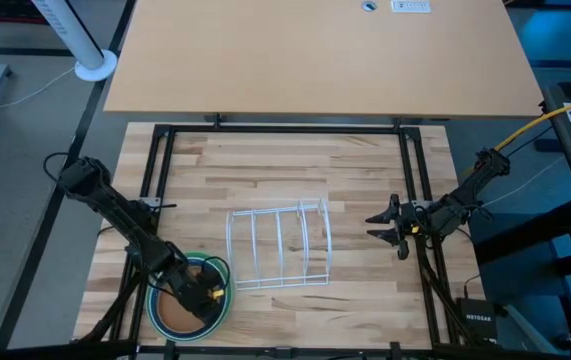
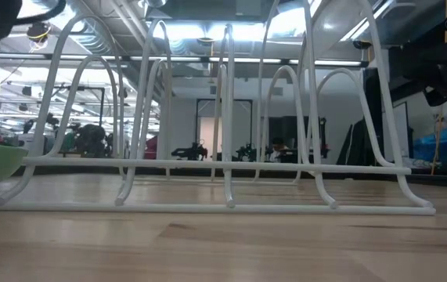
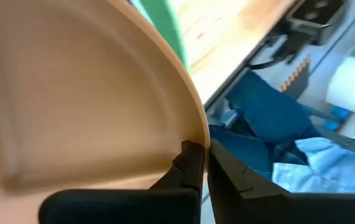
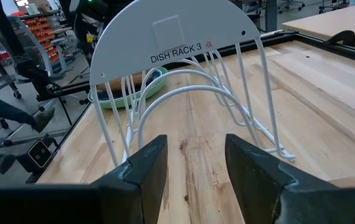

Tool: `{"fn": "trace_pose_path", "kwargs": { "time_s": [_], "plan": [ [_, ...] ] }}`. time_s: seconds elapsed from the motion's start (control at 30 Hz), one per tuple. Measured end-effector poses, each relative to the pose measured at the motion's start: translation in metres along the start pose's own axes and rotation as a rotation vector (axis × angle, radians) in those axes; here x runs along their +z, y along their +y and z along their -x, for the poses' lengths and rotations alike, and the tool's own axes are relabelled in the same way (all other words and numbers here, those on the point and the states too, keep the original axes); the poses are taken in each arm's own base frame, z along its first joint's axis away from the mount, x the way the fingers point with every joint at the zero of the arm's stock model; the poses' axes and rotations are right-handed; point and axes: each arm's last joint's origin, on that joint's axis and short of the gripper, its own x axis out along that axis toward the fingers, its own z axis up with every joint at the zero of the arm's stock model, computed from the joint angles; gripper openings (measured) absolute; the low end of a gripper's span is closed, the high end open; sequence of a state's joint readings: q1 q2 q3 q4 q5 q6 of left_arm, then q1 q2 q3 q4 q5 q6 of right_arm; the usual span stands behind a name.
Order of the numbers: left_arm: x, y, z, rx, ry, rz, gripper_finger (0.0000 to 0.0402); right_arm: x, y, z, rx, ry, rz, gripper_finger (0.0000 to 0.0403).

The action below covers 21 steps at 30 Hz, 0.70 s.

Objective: Sort dishes
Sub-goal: Put the brown plate into the dish rack

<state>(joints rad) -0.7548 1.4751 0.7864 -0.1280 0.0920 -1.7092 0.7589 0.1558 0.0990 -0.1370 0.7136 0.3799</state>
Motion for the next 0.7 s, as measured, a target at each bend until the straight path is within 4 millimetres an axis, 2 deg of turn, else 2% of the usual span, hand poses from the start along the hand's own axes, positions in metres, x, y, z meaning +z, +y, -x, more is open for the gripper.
{"fn": "trace_pose_path", "kwargs": {
  "time_s": [0.23,0.7],
  "plan": [
    [-0.005,-0.010,0.022,-0.108,-0.075,-0.021,0.0002,0.000,0.000,0.000,0.000,0.000,0.000,0.0166],
    [-0.032,-0.018,0.062,-0.314,-0.310,-0.014,0.0000,0.000,0.000,0.000,0.000,0.000,0.000,0.0166]
  ]
}}
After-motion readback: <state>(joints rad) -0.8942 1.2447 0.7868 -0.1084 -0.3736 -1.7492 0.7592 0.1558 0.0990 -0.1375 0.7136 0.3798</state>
